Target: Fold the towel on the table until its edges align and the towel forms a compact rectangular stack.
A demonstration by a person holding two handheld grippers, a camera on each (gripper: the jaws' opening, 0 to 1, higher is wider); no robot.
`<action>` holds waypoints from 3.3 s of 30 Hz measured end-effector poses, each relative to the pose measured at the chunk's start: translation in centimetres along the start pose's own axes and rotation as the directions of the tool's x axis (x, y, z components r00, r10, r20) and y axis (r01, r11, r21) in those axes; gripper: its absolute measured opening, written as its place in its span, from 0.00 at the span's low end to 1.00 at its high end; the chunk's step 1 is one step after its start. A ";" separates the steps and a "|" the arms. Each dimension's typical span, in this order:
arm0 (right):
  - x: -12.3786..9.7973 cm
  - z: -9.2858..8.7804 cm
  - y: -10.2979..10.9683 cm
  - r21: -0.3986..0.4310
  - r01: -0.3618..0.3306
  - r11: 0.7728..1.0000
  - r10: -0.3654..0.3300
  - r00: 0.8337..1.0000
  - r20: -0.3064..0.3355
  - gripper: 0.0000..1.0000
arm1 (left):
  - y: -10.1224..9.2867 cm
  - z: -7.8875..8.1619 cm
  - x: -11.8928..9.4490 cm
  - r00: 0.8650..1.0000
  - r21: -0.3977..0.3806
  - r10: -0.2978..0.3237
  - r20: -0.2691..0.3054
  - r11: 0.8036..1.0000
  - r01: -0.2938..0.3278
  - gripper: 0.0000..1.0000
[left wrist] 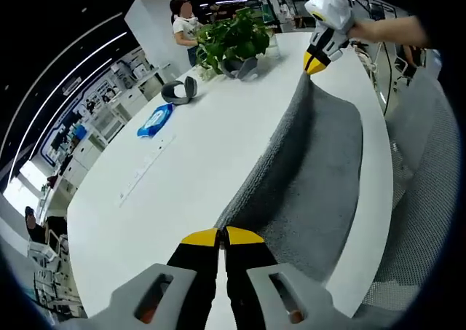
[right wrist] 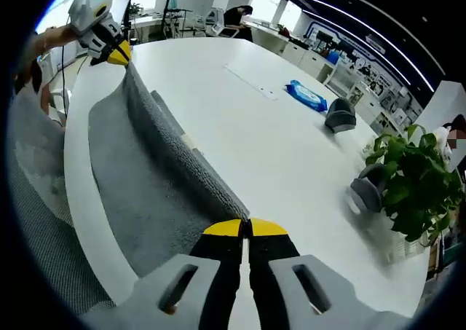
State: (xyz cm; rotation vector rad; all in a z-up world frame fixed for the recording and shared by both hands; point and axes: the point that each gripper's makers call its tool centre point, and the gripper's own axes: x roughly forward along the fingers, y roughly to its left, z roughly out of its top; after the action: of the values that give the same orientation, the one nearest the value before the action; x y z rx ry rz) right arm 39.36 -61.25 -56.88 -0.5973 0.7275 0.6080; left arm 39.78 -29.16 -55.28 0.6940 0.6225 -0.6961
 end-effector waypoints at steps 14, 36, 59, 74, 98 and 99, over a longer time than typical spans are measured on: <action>4.9 -1.6 -0.7 -0.034 -0.051 0.998 0.047 0.994 -0.094 0.00 | 0.4 -1.8 5.6 0.994 0.098 -0.046 -0.100 0.994 0.056 0.02; 0.0 -2.1 -5.2 0.101 0.147 0.984 -0.147 0.989 -0.010 0.00 | 1.3 -2.3 2.6 0.991 0.144 0.100 -0.092 0.986 -0.086 0.03; -2.1 -4.3 10.0 0.108 -0.051 0.993 0.048 0.998 0.034 0.00 | -13.3 -1.0 2.0 0.997 -0.041 -0.076 0.010 0.996 0.076 0.02; 0.1 -7.6 15.9 -0.151 -0.311 0.938 0.287 0.944 -0.162 0.00 | -16.6 -2.0 3.7 0.987 0.325 -0.109 -0.116 0.935 0.141 0.02; 0.9 -7.1 13.5 0.014 -0.180 0.984 0.180 0.976 -0.125 0.00 | -16.5 -2.3 3.8 0.986 0.302 -0.100 -0.134 0.943 0.137 0.01; 1.0 -7.4 13.7 0.077 -0.187 0.979 0.195 0.973 -0.121 0.00 | -16.5 -2.3 3.8 0.986 0.335 -0.096 -0.137 0.932 0.138 0.01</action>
State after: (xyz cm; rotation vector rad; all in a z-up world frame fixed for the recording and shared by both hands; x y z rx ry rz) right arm 27.50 -56.74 -65.92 -0.5126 0.9294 0.7260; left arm 29.22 -38.23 -65.25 1.0347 0.6618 -0.8916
